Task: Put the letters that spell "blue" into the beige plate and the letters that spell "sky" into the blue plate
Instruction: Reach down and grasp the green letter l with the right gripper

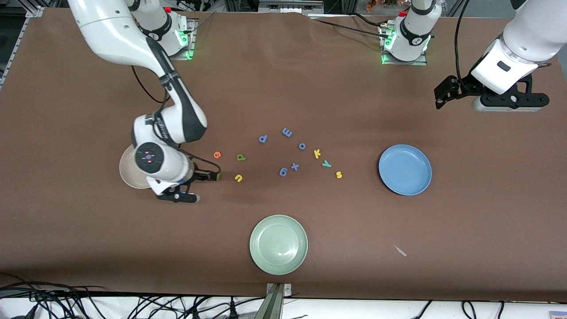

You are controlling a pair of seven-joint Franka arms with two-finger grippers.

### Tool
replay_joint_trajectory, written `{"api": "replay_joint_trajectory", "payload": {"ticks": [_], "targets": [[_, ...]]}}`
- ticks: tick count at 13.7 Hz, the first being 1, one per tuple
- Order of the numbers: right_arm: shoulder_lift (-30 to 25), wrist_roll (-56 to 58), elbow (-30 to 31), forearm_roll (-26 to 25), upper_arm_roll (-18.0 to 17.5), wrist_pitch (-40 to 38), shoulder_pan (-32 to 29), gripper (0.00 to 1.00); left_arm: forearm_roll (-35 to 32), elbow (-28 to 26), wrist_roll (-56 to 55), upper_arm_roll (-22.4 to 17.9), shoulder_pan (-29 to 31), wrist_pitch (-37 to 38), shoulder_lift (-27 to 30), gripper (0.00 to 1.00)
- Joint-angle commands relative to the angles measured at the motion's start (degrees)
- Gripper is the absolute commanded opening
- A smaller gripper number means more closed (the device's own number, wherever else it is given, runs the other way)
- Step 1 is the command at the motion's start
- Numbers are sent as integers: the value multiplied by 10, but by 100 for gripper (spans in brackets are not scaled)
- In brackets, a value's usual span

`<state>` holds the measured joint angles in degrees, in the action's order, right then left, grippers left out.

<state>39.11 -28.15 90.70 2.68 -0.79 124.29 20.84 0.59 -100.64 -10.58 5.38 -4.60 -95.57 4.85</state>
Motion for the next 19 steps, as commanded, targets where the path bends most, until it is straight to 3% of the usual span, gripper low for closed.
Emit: {"api": "replay_joint_trajectory", "payload": {"ticks": [1, 6, 7, 8, 12, 16, 19], "targets": [[18, -49, -4, 7, 4, 14, 21, 100, -13, 3, 9, 1, 1, 9, 5, 100], [19, -63, 51, 8, 3, 100, 26, 99, -13, 3, 10, 0, 3, 9, 5, 100], [19, -63, 53, 8, 3, 101, 26, 95, -14, 3, 10, 1, 3, 9, 5, 100], [19, -63, 55, 8, 3, 101, 26, 86, -13, 3, 10, 0, 3, 9, 5, 100], [19, -66, 65, 9, -2, 100, 26, 20, -13, 3, 10, 1, 4, 9, 5, 100], [19, -68, 65, 9, -5, 97, 25, 0, -13, 0, 8, 1, 2, 10, 3, 100], [14, -60, 57, 9, -4, 93, 21, 0, -13, 1, 8, 1, 1, 10, -19, 100]]}}
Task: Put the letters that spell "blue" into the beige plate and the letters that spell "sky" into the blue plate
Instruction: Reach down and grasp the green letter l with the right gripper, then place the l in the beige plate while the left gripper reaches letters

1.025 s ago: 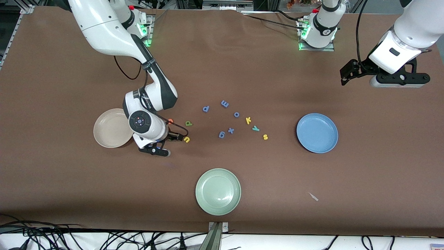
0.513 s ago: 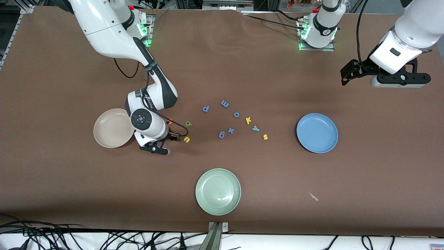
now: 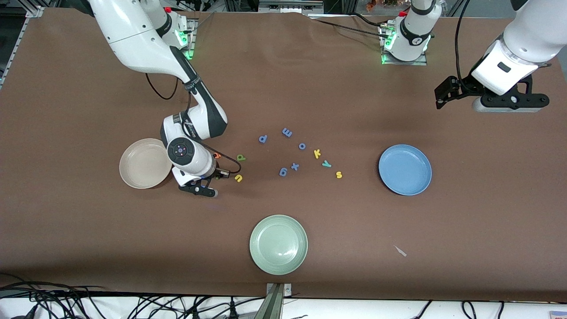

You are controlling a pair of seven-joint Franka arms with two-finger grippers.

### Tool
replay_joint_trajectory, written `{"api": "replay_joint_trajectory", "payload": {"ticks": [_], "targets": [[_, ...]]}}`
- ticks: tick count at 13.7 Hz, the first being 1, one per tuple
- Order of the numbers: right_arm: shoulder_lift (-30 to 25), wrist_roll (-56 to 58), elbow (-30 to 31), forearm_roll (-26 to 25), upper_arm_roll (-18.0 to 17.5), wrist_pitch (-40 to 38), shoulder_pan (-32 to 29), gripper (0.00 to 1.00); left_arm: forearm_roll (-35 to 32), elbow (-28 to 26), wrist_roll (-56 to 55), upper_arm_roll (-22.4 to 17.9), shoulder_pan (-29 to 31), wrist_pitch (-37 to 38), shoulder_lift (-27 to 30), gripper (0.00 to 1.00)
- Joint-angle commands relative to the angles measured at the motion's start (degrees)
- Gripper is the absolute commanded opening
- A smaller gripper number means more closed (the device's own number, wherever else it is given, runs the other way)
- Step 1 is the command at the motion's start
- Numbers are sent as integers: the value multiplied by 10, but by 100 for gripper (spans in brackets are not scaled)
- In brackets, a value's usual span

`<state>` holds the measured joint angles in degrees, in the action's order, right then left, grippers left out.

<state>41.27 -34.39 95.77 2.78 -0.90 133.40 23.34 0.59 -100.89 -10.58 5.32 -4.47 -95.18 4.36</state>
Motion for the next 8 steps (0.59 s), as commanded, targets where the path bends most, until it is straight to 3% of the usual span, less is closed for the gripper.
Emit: {"api": "replay_joint_trajectory", "payload": {"ticks": [1, 5, 8], "targets": [[-15, 7, 3, 7, -2, -10, -9, 0, -7, 4, 7, 1, -1, 6, -35, 100], [-40, 66, -24, 7, 1, -118, -43, 0, 2, 6, 8, 2, -20, -10, -132, 100], [-64, 149, -22, 5, 26, -191, -55, 0, -2, 7, 2, 2, -60, -83, -213, 100]]}}
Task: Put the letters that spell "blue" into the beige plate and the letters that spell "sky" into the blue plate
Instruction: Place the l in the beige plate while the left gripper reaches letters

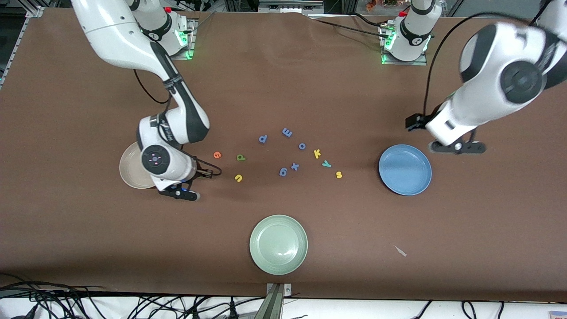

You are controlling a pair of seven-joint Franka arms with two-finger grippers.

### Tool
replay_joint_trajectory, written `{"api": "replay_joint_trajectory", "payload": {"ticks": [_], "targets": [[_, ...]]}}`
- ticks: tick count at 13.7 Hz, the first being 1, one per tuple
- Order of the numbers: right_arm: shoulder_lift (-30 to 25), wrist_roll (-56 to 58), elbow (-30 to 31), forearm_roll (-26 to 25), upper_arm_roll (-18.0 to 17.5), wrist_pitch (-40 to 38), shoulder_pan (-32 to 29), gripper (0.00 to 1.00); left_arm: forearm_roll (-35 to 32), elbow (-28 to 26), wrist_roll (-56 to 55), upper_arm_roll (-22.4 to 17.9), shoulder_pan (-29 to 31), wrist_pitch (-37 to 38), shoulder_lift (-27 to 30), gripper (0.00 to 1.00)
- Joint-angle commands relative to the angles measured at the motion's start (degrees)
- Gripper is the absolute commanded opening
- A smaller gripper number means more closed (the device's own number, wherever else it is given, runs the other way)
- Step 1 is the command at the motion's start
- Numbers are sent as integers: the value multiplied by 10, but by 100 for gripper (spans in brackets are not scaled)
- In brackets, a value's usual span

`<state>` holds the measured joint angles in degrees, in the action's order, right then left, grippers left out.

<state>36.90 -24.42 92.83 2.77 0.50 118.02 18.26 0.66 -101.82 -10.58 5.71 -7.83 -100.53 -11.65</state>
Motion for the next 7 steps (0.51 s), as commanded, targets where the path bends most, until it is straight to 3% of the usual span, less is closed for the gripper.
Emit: {"api": "replay_joint_trajectory", "payload": {"ticks": [1, 4, 7], "targets": [[-28, 73, 8, 5, 24, -58, -4, 0, -3, 24, 0, -3, -36, -65, -91, 100], [-31, 110, 10, 6, 63, -117, -5, 0, -49, 84, -64, -3, -64, -105, -186, 100], [-24, 142, 10, 3, 102, -125, -8, 0, -87, 87, -119, -2, -82, -114, -206, 100]]}}
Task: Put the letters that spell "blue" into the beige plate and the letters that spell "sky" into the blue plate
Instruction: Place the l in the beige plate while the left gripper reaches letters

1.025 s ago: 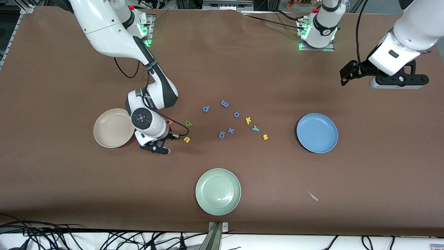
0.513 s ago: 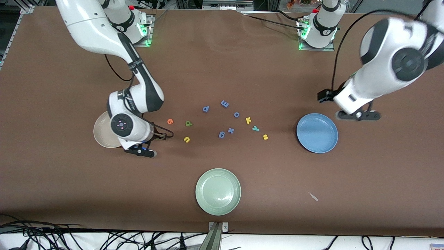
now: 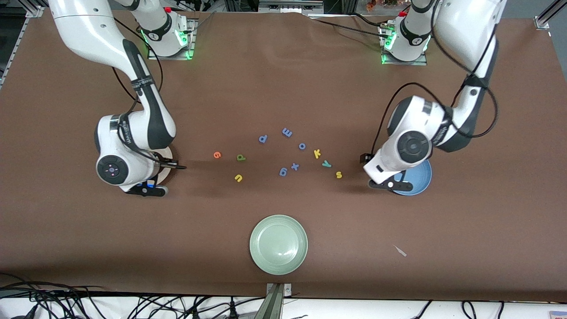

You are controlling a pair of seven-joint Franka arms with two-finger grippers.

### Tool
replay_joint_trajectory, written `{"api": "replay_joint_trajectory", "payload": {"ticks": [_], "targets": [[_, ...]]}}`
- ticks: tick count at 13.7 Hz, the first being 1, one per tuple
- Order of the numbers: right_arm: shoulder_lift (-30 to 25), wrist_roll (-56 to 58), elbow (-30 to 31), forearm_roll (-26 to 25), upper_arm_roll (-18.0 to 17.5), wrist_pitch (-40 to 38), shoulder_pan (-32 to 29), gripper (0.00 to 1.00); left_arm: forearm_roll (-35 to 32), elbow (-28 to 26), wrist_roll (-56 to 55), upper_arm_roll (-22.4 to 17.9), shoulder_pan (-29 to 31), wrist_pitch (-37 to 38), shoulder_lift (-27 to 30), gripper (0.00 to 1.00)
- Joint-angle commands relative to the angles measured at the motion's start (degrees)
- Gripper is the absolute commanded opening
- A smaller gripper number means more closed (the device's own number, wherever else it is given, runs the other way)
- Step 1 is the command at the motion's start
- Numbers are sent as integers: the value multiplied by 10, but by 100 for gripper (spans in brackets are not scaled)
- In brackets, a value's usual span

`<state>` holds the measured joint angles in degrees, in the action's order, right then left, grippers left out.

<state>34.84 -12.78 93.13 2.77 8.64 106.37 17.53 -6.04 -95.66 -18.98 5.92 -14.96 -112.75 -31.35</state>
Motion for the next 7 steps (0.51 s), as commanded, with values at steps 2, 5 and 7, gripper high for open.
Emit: {"api": "replay_joint_trajectory", "payload": {"ticks": [2, 5, 7], "targets": [[7, 41, 6, 0, 26, -1, -20, 0, -12, 26, -92, -2, -43, -21, -28, 100], [9, 47, 4, 6, 24, 0, -26, 79, -21, 25, -196, -2, -65, -77, -65, 100], [3, 39, 0, 8, 20, -6, -20, 100, -13, 26, -204, 0, -67, -117, -82, 99]]}}
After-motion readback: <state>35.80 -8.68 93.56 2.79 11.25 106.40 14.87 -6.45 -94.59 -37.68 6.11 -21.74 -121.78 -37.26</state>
